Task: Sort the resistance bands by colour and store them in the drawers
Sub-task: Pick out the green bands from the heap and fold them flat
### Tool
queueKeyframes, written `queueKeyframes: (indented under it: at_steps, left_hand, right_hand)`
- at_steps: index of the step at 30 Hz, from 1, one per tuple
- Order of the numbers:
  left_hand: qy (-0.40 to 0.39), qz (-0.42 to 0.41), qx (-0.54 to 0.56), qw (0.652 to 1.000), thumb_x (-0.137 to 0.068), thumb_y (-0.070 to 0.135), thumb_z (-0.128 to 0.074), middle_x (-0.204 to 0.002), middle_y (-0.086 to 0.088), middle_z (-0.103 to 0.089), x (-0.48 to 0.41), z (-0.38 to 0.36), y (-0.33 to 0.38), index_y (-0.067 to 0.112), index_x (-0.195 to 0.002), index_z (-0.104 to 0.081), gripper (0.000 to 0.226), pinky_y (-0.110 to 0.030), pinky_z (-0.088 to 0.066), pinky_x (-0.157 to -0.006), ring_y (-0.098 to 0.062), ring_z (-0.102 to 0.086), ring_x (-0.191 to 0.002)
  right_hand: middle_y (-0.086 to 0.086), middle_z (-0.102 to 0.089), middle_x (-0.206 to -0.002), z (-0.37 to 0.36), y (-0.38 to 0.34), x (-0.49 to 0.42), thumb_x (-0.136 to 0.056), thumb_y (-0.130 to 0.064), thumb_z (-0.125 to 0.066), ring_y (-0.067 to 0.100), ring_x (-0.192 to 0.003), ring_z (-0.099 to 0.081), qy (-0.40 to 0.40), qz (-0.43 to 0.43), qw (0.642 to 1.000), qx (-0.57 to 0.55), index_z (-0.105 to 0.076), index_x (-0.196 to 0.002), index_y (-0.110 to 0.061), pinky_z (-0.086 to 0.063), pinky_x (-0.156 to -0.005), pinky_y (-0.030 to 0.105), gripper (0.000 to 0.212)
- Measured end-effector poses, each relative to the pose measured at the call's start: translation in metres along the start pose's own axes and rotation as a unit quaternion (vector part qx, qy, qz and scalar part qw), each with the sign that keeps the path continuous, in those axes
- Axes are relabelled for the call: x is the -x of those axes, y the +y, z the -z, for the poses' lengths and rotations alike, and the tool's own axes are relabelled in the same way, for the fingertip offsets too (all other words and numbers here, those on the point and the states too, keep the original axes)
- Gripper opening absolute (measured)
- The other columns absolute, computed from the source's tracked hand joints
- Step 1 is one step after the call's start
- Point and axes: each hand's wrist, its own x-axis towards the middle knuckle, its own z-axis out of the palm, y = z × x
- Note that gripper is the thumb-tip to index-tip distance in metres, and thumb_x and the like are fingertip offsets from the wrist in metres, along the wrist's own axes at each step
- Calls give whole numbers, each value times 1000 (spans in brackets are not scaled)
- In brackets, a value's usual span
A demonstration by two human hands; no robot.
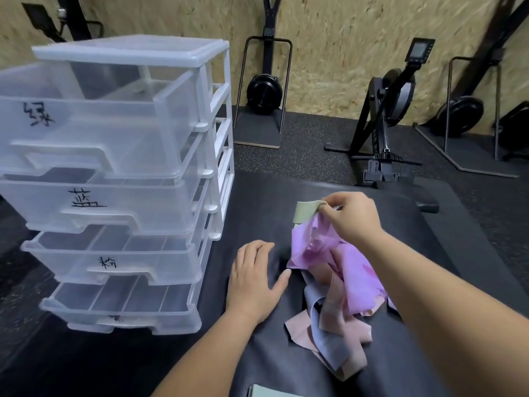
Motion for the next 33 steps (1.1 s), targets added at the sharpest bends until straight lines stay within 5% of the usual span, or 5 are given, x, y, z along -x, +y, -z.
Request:
queueKeyframes:
  at_steps: [8, 15, 19, 25, 33]
  left_hand:
    - [-14, -28, 26, 999, -95, 67, -50, -143, 9, -44, -16, 38, 50, 26, -147, -48, 66, -36, -41, -113, -17, -41, -135]
    - [-2, -72, 85, 994, -95, 54, -60, -141, 13, -50, -37, 79, 108, 33, -144, -50, 54, -40, -43, -110, -15, -46, -130]
    - [-39, -49, 120, 991, -96, 50, -65, -150, 12, -46, -39, 91, 129, 39, -154, -38, 66, -41, -41, -113, -17, -41, -136]
    - [-69, 32, 198, 977, -90, 54, -73, -144, 10, -47, -35, 98, 127, 37, -156, -35, 78, -44, -48, -108, -14, -48, -134]
    - [-47, 6, 243, 969, -98, 47, -66, -132, 13, -56, -39, 119, 134, 37, -141, -53, 47, -43, -51, -105, -11, -55, -122]
  right_hand:
    - [-15, -78, -80, 62, -21, 14, -88, -30, -76, 3, -80, -73, 72, -20, 987, -144, -84, -92, -32, -52, -69, 23, 9]
    - [-14, -77, -78, 90, -46, 32, -83, -30, -73, 5, -80, -71, 129, 2, 988, -87, -83, -87, -32, -53, -74, 25, 11]
    - [-11, -78, -79, 105, -52, 43, -81, -21, -74, 9, -79, -73, 108, 70, 992, -14, -82, -88, -29, -59, -77, 29, 13]
    - [-9, -75, -74, 116, -52, 56, -81, -7, -71, 9, -70, -70, 102, 93, 988, -76, -80, -84, -26, -55, -69, 26, 21]
    - [-9, -72, -70, 124, -49, 73, -82, -2, -72, 5, -65, -68, 11, 93, 986, -139, -79, -81, -28, -55, -66, 24, 27]
